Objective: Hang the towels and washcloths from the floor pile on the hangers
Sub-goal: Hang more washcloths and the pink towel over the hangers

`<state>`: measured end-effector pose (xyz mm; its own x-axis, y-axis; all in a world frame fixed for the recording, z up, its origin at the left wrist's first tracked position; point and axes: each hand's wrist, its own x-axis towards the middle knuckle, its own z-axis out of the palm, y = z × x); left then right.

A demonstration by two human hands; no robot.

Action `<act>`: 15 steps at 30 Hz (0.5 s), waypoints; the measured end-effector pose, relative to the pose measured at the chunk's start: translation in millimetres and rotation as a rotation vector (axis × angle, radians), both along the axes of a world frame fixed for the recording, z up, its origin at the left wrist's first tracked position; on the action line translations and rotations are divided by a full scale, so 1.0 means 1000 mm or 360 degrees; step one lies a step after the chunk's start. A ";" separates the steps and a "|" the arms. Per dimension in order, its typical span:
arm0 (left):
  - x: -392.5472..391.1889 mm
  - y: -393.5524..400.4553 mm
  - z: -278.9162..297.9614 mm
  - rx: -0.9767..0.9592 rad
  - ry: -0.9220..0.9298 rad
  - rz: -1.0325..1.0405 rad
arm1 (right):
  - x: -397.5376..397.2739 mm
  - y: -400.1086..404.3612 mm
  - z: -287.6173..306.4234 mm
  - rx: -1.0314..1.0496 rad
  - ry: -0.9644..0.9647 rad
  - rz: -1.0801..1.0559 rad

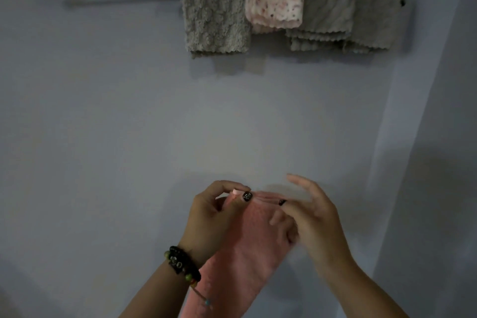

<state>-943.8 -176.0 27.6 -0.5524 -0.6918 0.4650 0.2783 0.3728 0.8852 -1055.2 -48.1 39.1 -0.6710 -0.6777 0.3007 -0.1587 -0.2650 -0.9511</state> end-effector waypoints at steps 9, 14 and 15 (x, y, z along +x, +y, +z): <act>-0.026 0.025 0.052 -0.0301 0.0144 0.0225 | -0.018 -0.021 0.016 0.0064 0.1137 -0.0773; -0.036 0.032 0.078 -0.0407 0.0246 0.0463 | -0.028 -0.019 0.026 -0.0061 0.1557 -0.0766; -0.036 0.031 0.083 -0.0474 0.0259 0.0520 | -0.031 -0.018 0.030 -0.0062 0.1693 -0.0763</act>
